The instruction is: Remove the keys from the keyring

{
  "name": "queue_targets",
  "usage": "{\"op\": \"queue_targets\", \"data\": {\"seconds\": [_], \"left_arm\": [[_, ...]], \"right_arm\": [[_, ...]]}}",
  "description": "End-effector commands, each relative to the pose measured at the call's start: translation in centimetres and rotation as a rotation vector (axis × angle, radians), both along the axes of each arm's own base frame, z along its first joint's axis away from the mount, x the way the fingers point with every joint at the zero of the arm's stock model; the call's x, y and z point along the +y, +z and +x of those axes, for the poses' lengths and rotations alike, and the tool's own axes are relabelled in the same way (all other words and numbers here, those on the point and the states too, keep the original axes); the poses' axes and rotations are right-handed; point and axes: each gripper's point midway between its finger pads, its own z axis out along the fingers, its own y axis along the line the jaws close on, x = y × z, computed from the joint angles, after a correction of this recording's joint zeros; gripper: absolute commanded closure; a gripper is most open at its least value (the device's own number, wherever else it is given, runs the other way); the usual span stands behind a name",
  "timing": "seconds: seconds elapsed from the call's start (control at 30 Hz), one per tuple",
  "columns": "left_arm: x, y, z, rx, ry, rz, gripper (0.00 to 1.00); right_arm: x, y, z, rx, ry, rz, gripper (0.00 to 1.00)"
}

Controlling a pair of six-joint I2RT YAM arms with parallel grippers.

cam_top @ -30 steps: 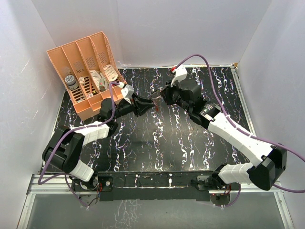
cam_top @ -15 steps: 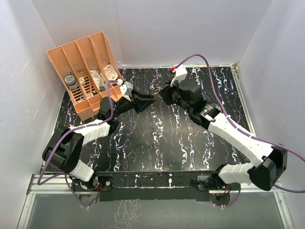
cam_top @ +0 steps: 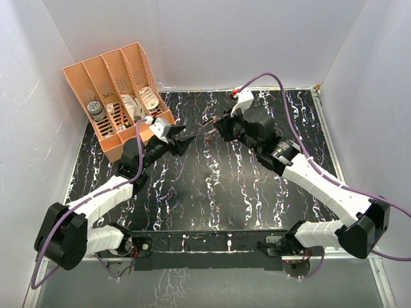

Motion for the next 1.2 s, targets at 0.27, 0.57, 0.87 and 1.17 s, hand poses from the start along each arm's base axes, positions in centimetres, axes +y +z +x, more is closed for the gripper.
{"op": "queue_targets", "data": {"seconds": [0.27, 0.57, 0.87, 1.17], "left_arm": [[-3.0, 4.3, -3.4, -0.123, -0.267, -0.016, 0.38], [-3.7, 6.6, -4.3, -0.152, -0.339, -0.099, 0.38], [-4.2, 6.1, -2.7, -0.124, -0.315, -0.115, 0.61], [-4.3, 6.3, -2.2, -0.120, -0.301, -0.139, 0.68]], "right_arm": [[0.2, 4.9, -0.8, -0.104, 0.016, 0.106, 1.00], [0.4, 4.6, -0.8, -0.099, 0.021, 0.102, 1.00], [0.6, 4.8, -1.2, -0.099, 0.032, 0.109, 1.00], [0.9, 4.8, -1.3, -0.104, 0.037, 0.103, 1.00]]}}
